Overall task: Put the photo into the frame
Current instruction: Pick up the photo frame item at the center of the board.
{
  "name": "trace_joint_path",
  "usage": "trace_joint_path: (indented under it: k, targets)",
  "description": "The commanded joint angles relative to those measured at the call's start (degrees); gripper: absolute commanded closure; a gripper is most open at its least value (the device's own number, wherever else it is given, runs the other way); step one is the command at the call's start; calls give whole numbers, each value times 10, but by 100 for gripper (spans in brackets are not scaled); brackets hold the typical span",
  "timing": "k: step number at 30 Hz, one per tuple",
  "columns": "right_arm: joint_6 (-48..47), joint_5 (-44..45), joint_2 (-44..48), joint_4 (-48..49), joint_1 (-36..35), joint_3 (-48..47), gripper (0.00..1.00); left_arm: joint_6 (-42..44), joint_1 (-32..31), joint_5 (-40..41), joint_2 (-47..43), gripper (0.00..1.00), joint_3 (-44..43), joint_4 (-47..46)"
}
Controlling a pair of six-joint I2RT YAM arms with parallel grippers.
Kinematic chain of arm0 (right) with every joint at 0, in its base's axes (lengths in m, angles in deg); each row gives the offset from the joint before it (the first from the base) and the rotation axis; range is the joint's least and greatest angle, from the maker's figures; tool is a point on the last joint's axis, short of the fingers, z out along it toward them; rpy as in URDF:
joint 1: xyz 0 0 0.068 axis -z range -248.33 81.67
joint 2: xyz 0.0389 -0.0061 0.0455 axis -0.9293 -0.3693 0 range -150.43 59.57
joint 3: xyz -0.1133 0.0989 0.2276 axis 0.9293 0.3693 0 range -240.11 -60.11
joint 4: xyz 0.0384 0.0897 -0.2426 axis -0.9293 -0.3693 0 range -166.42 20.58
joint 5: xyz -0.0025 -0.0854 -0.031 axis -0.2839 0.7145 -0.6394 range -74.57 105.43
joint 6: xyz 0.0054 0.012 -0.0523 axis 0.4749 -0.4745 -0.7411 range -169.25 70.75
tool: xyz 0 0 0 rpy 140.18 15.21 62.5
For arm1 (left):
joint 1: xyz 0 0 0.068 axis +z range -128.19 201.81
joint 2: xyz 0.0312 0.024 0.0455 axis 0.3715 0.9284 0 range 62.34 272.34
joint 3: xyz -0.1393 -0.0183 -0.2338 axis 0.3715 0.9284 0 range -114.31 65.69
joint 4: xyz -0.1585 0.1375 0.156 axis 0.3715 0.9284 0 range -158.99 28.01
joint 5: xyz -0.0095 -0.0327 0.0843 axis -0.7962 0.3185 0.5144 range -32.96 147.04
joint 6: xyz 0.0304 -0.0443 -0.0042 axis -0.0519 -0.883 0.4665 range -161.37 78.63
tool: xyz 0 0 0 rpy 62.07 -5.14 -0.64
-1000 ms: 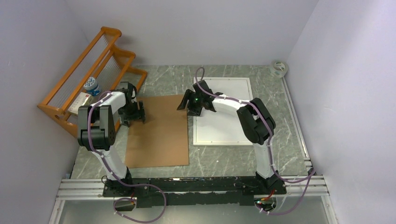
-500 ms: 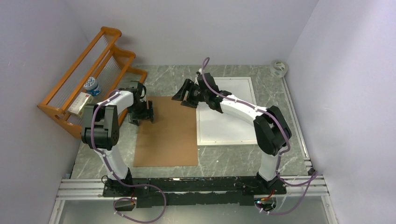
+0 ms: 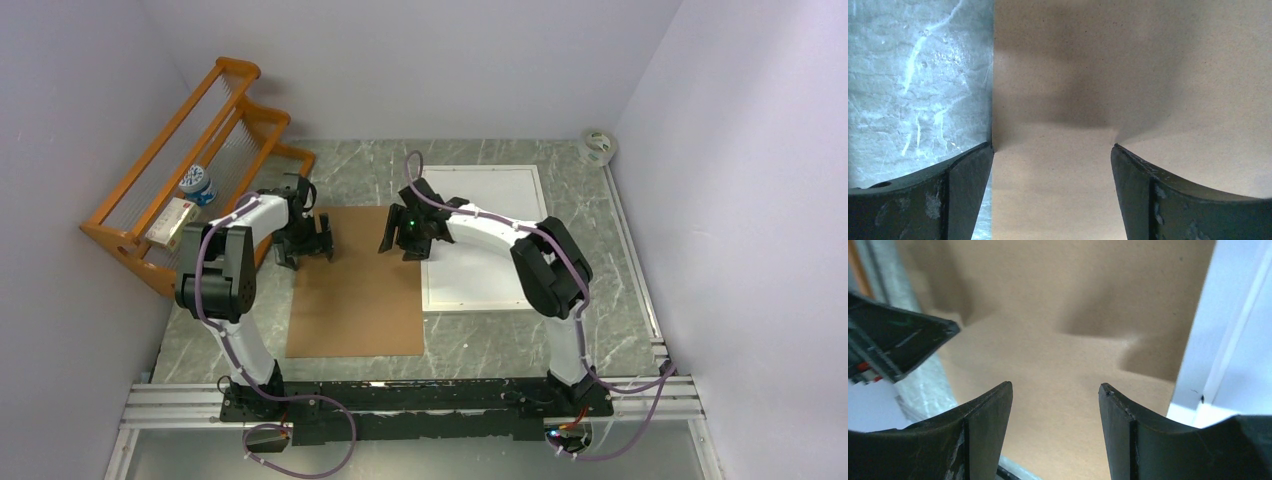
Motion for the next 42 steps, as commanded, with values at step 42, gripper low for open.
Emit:
trace_joint_path:
  k: [42]
  targets:
    - [34,-124,50,156,17,98,29,-76,18,-143,12,18,70,9]
